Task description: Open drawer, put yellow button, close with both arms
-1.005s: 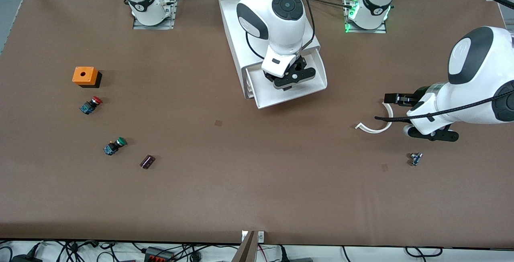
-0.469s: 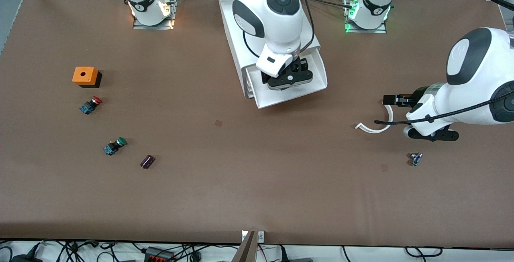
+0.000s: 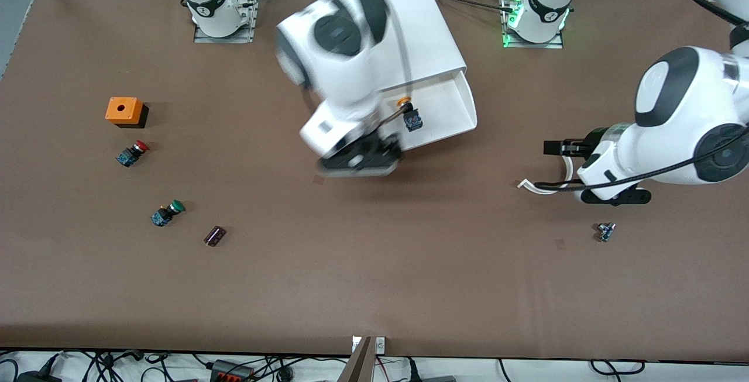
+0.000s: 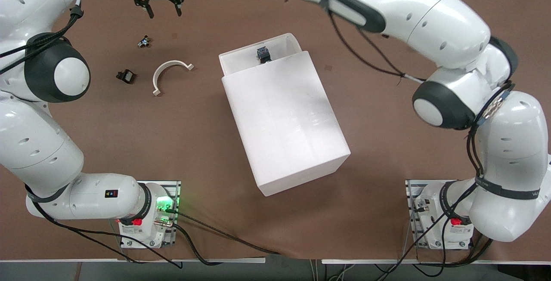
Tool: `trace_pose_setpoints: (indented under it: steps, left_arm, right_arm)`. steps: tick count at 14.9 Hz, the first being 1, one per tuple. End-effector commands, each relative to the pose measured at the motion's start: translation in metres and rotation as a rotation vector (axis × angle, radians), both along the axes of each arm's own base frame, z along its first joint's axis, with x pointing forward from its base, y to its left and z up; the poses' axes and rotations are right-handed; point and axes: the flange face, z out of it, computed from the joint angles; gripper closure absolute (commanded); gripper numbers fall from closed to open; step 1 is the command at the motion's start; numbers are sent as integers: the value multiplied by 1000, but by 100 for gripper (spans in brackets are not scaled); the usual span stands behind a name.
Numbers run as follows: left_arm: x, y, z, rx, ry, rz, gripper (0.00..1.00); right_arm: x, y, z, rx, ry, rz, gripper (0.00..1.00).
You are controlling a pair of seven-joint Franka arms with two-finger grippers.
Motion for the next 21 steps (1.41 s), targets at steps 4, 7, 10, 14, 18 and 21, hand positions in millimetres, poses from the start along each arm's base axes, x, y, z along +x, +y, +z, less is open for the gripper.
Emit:
trace_pose_setpoints:
  steps: [4,7,10,14,18,21]
  left_arm:
    - [-21,-108,-30,3,-104,211,0]
    - [-41,-170,-54,-1,-151,272,0]
    - [-45,-189,-64,-7,-164,296,0]
    - [-59,-219,-85,74,-184,302,0]
    - [-79,-241,-97,102,-164,310,0]
    - [-102,-263,-90,99,-154,262,0]
  right_arm:
    - [70,-185,12,-65,144,9,0]
    - [58,-231,52,-83,207,-15,0]
    - [51,-305,78,-90,287,-6,0]
    - [22,-419,121,-42,272,-92,0]
    - [-13,-479,150,-24,220,-45,0]
    - [-15,-481,143,-29,196,-29,0]
